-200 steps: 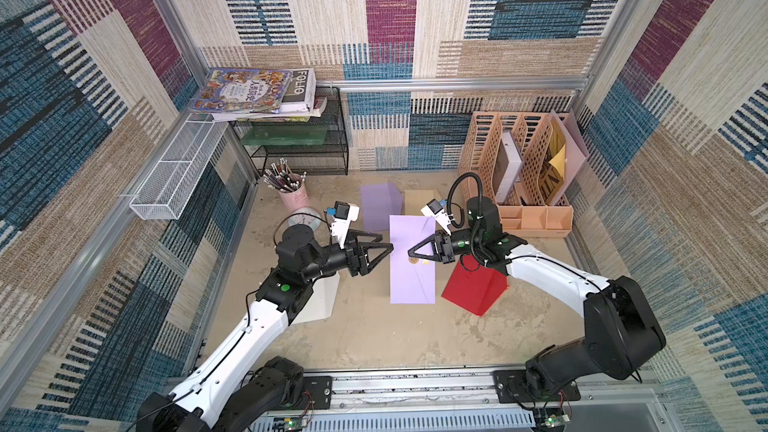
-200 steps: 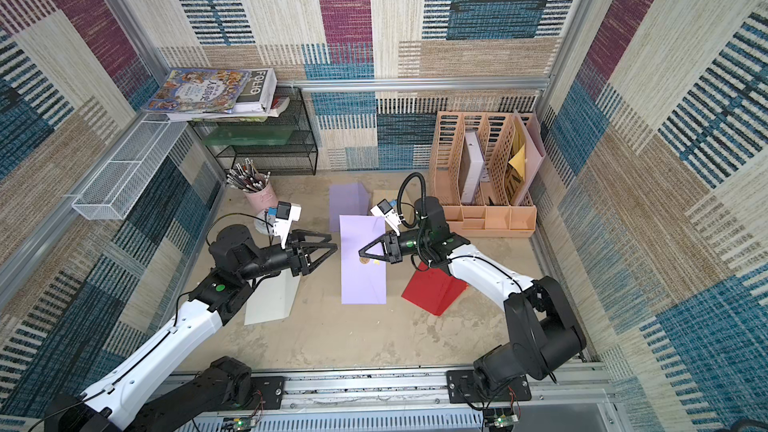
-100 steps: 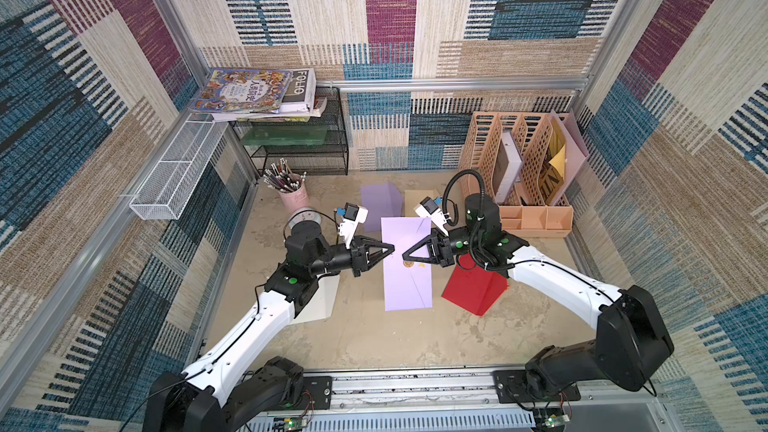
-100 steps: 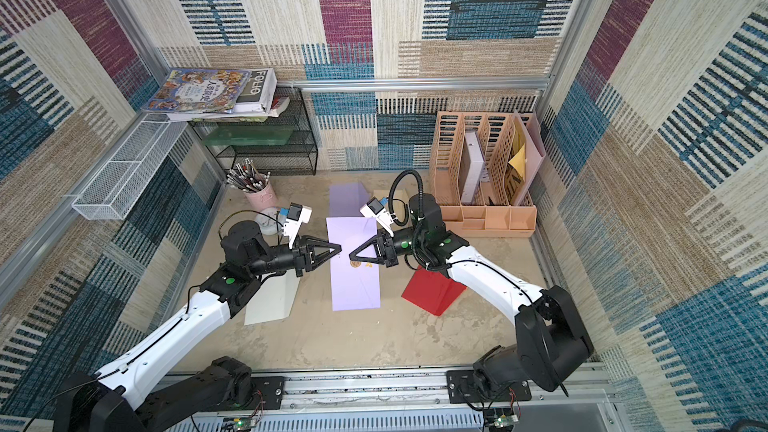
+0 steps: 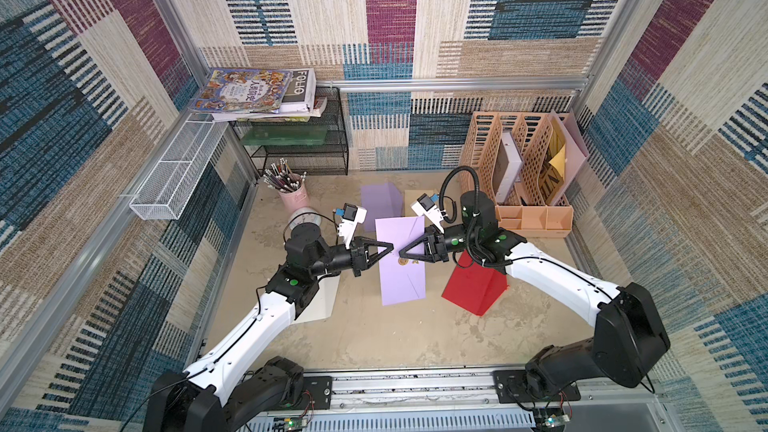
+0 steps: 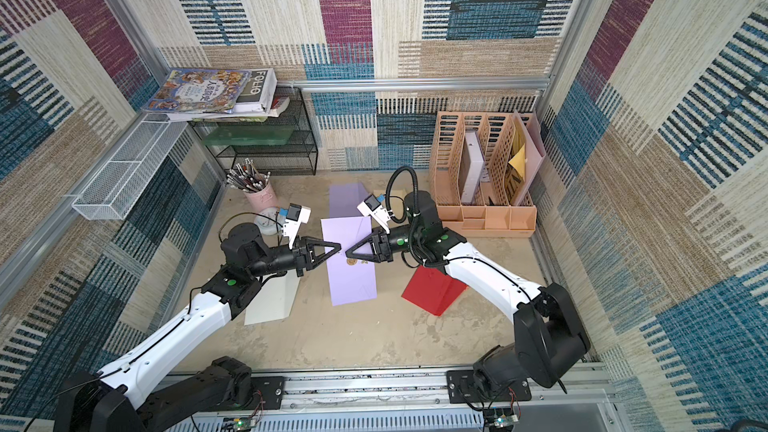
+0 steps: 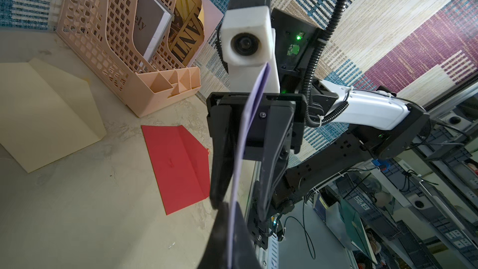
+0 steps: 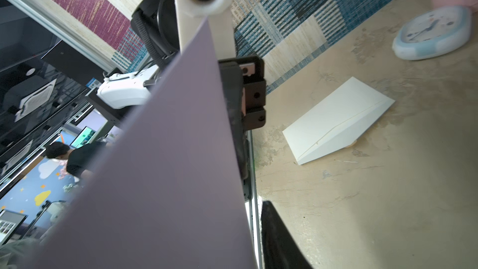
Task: Open the envelope
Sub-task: Open the envelope flap on the envelope.
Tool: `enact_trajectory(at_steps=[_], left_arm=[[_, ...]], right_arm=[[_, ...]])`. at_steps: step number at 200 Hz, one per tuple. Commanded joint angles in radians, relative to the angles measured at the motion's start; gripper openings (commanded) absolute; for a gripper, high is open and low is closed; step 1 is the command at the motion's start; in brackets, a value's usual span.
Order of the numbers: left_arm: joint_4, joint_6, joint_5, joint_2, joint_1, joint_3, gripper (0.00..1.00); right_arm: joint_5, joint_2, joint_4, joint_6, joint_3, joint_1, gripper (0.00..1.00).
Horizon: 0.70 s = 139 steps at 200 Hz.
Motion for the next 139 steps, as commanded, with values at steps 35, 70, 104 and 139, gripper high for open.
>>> enact_trajectory(at_steps=[35,70,104,139], left_arm=[[-0.060,0.005,-0.169,-0.035,0.002,0.002,0.00],[-0.144,-0.002,-0.316,-0.053,0.000,0.042,0.00],[-0.249,0.018,-0.478,-0.060,-0.023,0.088,0.00],[-0.245,-0.019,-0.515,-0.062,-0.030,0.090,0.00]], right_arm=[[0.206,-0.079,-0.063,0.017,-0.043,-0.081,0.55],[0.701,-0.198,-0.211,-0.080,-0.021,0.079,0.66],[1.277,-0.176,-0.310,-0.137,0.070,0.360,0.83],[1.598,-0.016,-0.463,-0.081,0.191,0.468,0.79]])
